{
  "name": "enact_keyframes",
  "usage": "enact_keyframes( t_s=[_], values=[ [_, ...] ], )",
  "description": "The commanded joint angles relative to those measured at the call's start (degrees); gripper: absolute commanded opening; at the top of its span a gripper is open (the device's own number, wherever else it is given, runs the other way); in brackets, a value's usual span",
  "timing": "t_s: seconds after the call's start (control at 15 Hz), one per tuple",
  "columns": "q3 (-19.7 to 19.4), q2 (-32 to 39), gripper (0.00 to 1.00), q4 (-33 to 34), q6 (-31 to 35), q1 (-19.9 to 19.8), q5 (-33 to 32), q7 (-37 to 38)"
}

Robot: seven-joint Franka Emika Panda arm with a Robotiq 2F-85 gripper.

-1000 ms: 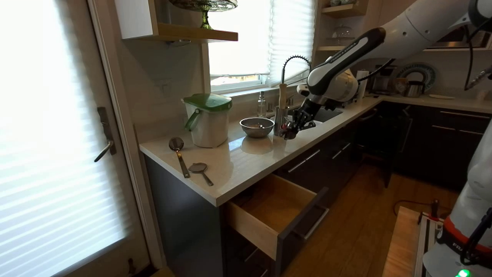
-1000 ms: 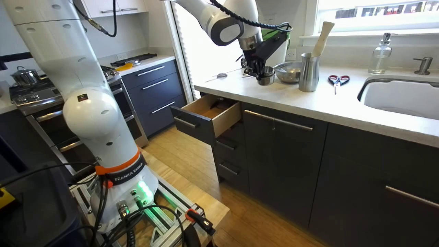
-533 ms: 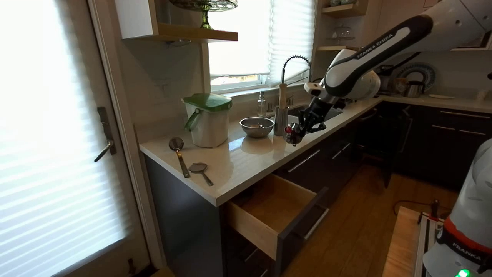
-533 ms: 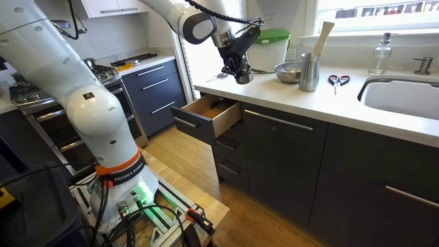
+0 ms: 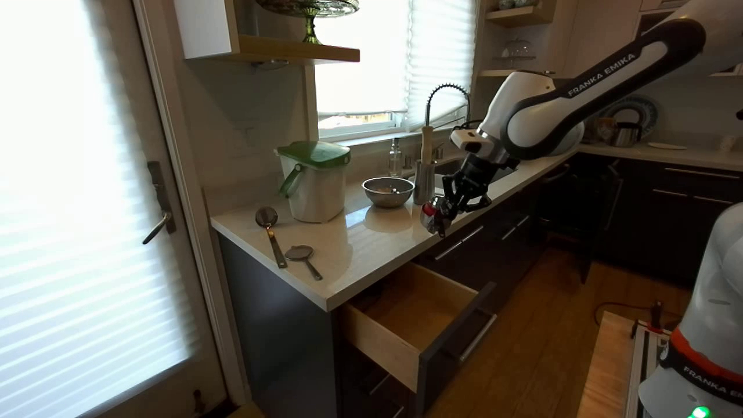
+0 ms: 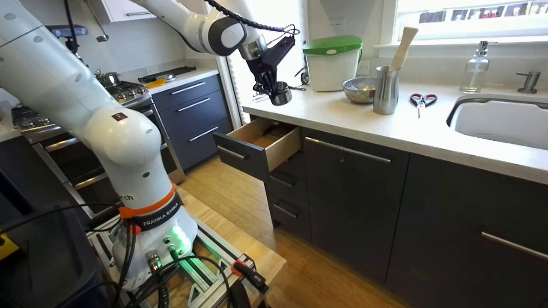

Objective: Put the metal pots into the drawer

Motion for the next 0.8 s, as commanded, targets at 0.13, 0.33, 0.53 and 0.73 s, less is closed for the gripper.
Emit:
enact_keyframes(
  t_s=[0.13, 0.33, 0.53, 0.73],
  values=[
    [-3.0, 0.2, 0.04, 0.0, -0.1, 2.1, -1.6, 1.2],
    [-3.1, 0.2, 0.04, 0.0, -0.1, 2.1, -1.6, 1.2],
    [-3.1, 0.2, 0.04, 0.1, -0.1, 2.1, -1.6, 1.2],
    [-3.1, 0.2, 0.01, 0.1, -0.1, 2.2, -1.5, 1.2]
  ],
)
